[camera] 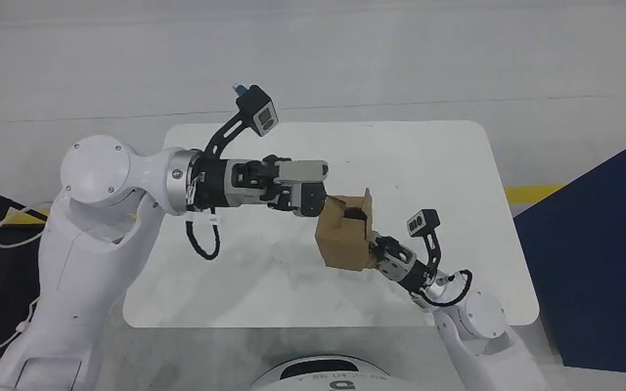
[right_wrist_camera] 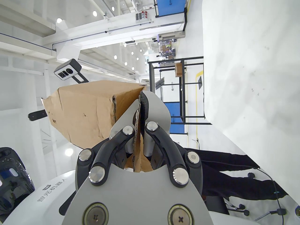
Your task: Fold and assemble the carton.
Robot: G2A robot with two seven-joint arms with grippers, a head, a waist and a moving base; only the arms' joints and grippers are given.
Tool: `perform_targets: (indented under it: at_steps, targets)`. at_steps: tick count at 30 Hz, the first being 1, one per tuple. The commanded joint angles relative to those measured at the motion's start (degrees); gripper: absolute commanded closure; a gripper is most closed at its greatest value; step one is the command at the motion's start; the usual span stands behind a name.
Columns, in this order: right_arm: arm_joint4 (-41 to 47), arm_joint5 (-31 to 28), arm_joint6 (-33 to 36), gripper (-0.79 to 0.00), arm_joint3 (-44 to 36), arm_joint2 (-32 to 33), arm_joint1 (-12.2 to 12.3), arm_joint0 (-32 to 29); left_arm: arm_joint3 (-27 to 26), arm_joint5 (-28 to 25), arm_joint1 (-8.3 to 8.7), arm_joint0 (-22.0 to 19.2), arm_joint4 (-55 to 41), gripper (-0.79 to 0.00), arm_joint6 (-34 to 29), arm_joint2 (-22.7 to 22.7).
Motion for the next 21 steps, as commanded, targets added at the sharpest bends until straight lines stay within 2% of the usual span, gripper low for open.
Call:
perform_targets:
  at_steps: [1,3,6,9,15,21]
  targets:
    - [0.3,0.4,-0.4,0.0,-0.6,1.0,0.1,-0.7,0.8,1.2,-0.01,-0.1,-1.4,-0.785,-0.6,0.4]
    - [0.0,0.8,-1.8,0.0,-1.2,1.9,0.2,-1.4,2.0,2.5,-0.15,-0.2,-3.7,-0.785,-1.8,1.5]
    - [-4.1,1.8,-4.8,0.0,-2.6,1.5,0.3,-2.1,4.6,0.4,-0.77,-0.1,-8.5,-0.785,-0.7,3.3]
    - [-7.2,2.4,-6.7,0.0,-3.3,-0.4,0.2,-1.9,6.4,-0.9,-1.33,-1.0,-7.6,-0.785,0.2,6.8]
    - [-9.0,2.0,-7.7,0.0,-4.5,-2.8,0.2,-1.3,10.4,-1.4,-2.45,-5.6,-2.2,-0.785,1.3,13.2]
    - [-9.2,1.2,-7.4,0.0,-4.9,-3.4,0.3,-1.5,13.1,-2.3,-3.21,-7.6,-2.5,-0.785,1.1,15.5]
